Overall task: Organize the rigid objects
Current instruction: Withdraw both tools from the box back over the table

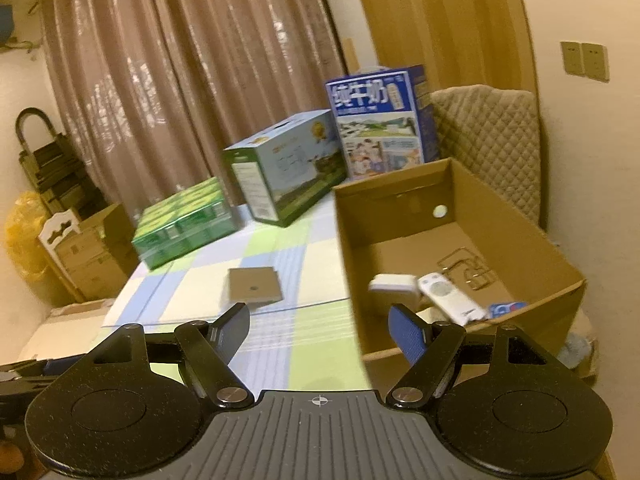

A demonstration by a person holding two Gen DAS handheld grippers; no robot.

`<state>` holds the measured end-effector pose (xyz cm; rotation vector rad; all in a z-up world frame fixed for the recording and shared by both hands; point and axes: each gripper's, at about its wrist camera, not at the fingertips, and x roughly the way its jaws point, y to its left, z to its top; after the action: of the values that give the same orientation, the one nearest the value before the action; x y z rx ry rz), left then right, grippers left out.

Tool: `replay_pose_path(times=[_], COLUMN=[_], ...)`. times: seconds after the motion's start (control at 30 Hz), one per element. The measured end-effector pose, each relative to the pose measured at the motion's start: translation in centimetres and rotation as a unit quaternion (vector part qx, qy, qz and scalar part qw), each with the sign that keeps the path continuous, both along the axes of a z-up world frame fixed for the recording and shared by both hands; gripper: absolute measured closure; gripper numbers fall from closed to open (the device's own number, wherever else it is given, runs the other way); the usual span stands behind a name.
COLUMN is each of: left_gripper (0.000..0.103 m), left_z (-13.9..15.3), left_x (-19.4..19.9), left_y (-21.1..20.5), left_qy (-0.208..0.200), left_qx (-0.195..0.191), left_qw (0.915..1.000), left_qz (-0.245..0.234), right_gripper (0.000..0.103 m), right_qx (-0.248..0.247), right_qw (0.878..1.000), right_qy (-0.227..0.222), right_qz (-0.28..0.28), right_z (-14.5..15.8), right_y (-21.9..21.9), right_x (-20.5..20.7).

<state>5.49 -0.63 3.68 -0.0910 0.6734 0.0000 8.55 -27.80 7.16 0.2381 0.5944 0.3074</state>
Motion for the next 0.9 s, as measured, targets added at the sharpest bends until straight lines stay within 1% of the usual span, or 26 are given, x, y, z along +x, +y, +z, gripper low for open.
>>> replay_pose_path(times=[0.1, 0.17, 0.27, 0.43, 0.6, 0.73, 0.9], left_gripper=[0.013, 0.012, 0.011, 0.011, 0.011, 0.011, 0.011], left_z=[-0.1, -0.1, 0.0, -0.2, -1.2, -2.8, -5.5], left_x=[-0.2, 0.0, 0.6, 2.5, 5.3, 8.2, 11.6], left_y=[1.6, 2.6, 4.2, 6.5, 8.5, 9.7, 10.8], left_qy=[0.0, 0.001, 0.002, 0.002, 0.01, 0.016, 0.025], left_qx=[0.009, 0.016, 0.022, 0.033, 0.039, 0.043, 0.042], left_qw=[0.9998, 0.9996, 0.9992, 0.9985, 0.9979, 0.9979, 0.9981], left_qz=[0.016, 0.025, 0.034, 0.045, 0.05, 0.045, 0.038], right_gripper=[0.027, 0.019, 0.014, 0.013, 0.013, 0.013, 0.013], right_qx=[0.004, 0.005, 0.004, -0.009, -0.019, -0.026, -0.027], right_qw=[1.0, 1.0, 0.999, 0.998, 0.997, 0.996, 0.996], right_qy=[0.002, 0.003, 0.004, 0.005, 0.014, 0.023, 0.039], right_qz=[0.013, 0.022, 0.037, 0.063, 0.073, 0.079, 0.082], right_z=[-0.1, -0.2, -0.5, -1.0, -2.3, -3.9, -6.6], right_y=[1.3, 2.2, 3.8, 6.5, 8.6, 10.2, 12.1], right_x=[0.0, 0.1, 0.7, 2.7, 5.8, 8.8, 12.9])
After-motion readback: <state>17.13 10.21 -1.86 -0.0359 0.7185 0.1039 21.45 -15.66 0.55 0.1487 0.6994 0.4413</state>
